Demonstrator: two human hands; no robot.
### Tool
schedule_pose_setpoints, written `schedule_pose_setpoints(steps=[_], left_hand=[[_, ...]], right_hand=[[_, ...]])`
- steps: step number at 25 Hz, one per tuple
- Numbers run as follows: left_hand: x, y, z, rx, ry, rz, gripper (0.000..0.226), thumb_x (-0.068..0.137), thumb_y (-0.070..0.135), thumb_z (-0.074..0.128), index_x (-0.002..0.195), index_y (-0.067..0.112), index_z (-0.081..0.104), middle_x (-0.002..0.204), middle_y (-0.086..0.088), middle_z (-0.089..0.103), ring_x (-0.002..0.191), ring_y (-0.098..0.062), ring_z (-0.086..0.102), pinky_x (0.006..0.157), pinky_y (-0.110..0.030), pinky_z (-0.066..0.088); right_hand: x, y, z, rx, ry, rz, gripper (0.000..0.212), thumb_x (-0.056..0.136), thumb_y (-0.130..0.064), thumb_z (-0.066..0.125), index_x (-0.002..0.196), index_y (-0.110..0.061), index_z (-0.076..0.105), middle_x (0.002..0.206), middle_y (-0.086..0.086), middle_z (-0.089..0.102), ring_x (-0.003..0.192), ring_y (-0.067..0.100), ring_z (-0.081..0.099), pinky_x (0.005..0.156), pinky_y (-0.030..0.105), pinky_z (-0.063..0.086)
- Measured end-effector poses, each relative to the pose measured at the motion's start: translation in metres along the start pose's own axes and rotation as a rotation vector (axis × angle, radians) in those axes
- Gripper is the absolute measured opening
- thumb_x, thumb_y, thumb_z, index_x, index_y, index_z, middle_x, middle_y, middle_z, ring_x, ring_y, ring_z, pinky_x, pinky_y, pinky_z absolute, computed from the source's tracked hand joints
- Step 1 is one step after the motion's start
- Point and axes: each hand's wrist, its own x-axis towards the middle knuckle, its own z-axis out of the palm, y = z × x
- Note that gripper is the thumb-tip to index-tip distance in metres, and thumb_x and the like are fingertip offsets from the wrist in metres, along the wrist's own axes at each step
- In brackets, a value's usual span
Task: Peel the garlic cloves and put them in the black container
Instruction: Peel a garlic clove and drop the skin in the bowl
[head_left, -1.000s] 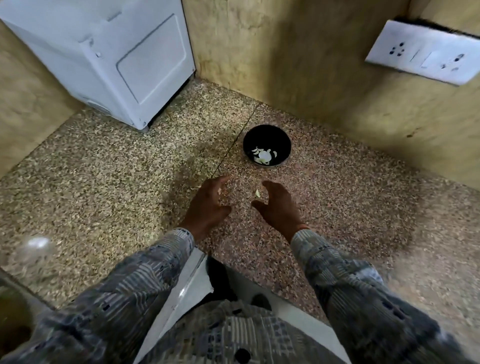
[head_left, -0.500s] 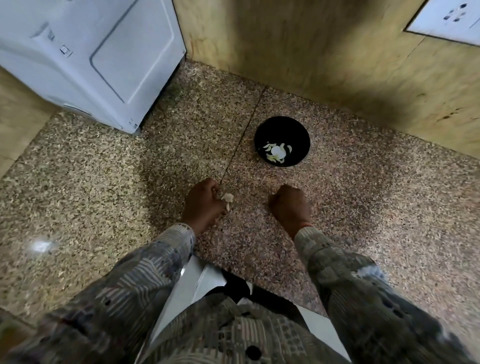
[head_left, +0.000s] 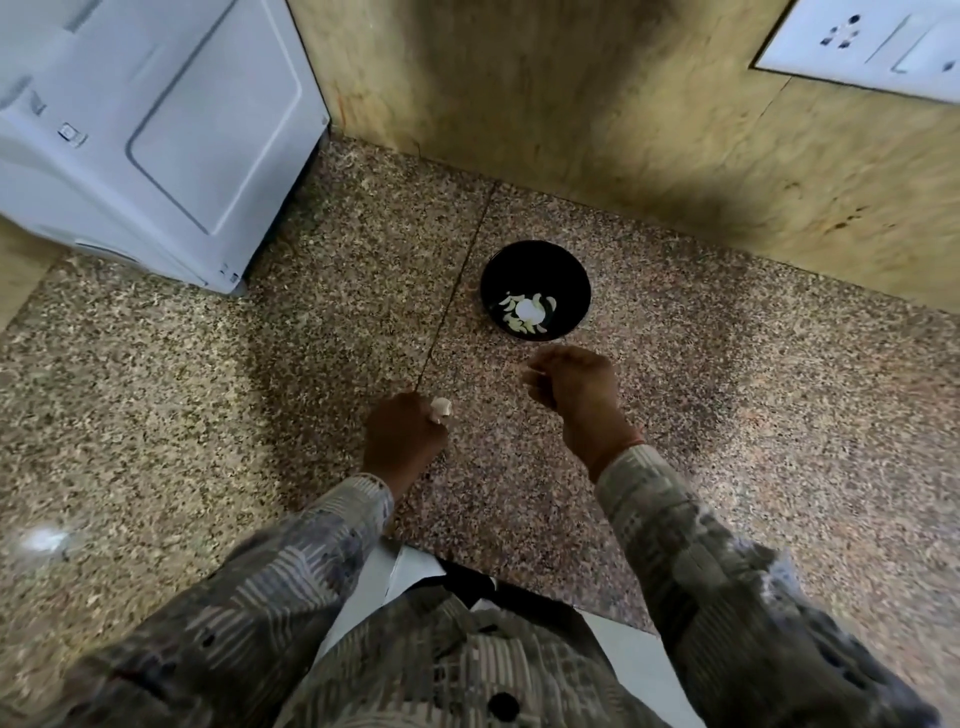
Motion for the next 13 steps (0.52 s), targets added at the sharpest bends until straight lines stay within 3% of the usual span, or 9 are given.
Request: schedule_pose_setpoints(steps=[2,3,5,8,11,13], left_hand=[[-0.005,0.001,0.006,-0.171,-0.085,-0.069,0.012,0.083,0.025,0.076,0.079,0.014,0.079,0.081,-0.006,0.078,0.075,-0.020,0.074,0.069,-0.028,0.055],[-0.008,0.007,0.010,-0.381,-0.168,-0.134,0.009,0.083,0.019,0.077,0.076,0.014,0.079,0.077,-0.006,0.078,0.068,-0.017,0.074,0.065,-0.027,0.058],[-0.013,0.027,0.018,-0.811,-0.331,-0.351,0.004,0.084,0.005,0.076,0.081,0.008,0.078,0.074,-0.014,0.077,0.066,-0.027,0.076,0.064,-0.038,0.064],[-0.013,0.049,0.038,-0.978,-0.415,-0.541,0.017,0.080,0.003,0.083,0.095,0.002,0.074,0.087,-0.021,0.077,0.071,-0.034,0.077,0.071,-0.050,0.065],[-0.015,0.058,0.047,-0.873,-0.421,-0.386,0.010,0.084,0.015,0.083,0.089,0.010,0.075,0.076,-0.011,0.078,0.069,-0.027,0.076,0.071,-0.044,0.065],[-0.012,0.054,0.046,-0.534,-0.340,0.015,0.004,0.088,0.020,0.077,0.086,0.017,0.077,0.074,-0.001,0.077,0.070,-0.018,0.074,0.069,-0.031,0.060]], right_hand=[[-0.011,0.023,-0.011,-0.158,-0.048,0.012,0.010,0.095,0.002,0.064,0.098,-0.003,0.072,0.091,0.017,0.075,0.075,0.026,0.069,0.066,0.038,0.058],[-0.016,0.036,-0.016,-0.265,-0.092,-0.009,0.009,0.094,-0.001,0.068,0.101,-0.005,0.073,0.095,0.015,0.076,0.078,0.027,0.070,0.070,0.041,0.060],[-0.021,0.061,-0.023,-0.581,-0.210,-0.140,0.015,0.091,-0.012,0.077,0.105,-0.016,0.076,0.096,0.004,0.079,0.084,0.021,0.074,0.081,0.041,0.062],[-0.019,0.079,-0.030,-0.810,-0.225,-0.276,0.011,0.087,-0.027,0.082,0.097,-0.029,0.081,0.088,-0.010,0.078,0.081,0.005,0.072,0.081,0.030,0.061],[-0.009,0.080,-0.040,-0.764,-0.117,-0.256,0.006,0.084,-0.030,0.084,0.087,-0.025,0.083,0.078,-0.006,0.078,0.074,0.010,0.072,0.076,0.037,0.061],[-0.002,0.082,-0.044,-0.832,-0.109,-0.292,0.005,0.085,-0.032,0.083,0.085,-0.027,0.083,0.077,-0.006,0.078,0.070,0.009,0.071,0.074,0.039,0.061]])
